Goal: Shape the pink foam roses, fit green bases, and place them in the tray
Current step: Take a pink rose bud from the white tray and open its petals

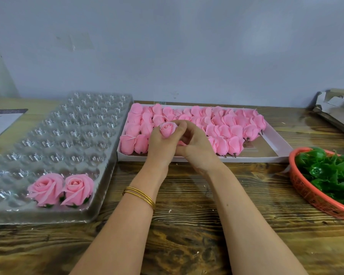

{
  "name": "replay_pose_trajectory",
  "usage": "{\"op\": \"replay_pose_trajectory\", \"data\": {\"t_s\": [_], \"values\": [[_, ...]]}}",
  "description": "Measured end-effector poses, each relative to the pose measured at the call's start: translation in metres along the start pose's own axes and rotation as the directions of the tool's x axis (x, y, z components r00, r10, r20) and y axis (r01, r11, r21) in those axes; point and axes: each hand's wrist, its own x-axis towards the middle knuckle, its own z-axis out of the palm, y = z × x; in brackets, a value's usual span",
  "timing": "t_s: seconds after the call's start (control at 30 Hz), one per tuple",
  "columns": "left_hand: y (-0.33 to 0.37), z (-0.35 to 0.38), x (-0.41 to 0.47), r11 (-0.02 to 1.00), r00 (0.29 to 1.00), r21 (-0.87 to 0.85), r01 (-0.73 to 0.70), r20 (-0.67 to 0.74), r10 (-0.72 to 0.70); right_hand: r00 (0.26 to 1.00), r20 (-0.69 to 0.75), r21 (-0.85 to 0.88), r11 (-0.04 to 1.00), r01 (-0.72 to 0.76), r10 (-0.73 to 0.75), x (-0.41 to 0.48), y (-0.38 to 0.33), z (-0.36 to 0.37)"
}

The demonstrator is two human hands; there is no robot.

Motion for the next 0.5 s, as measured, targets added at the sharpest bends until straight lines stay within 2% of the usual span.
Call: {"op": "replay_pose_trajectory", "data": {"t_s": [0.23, 0.5], "values": [[0.0026, -0.0062, -0.0001, 0.999, 1.000, -0.023, 0.029, 0.002, -0.029, 0.999, 0.019, 0.086, 0.996, -0.028, 0.026, -0.0011, -0.0007, -0.0033], [0.0014, -0.0076, 0.0013, 1.000, 1.000, 0.000, 0.015, 0.015, -0.015, 0.993, 0.106, 0.064, 0.996, -0.057, 0.050, -0.0006, -0.0019, -0.0056]]}}
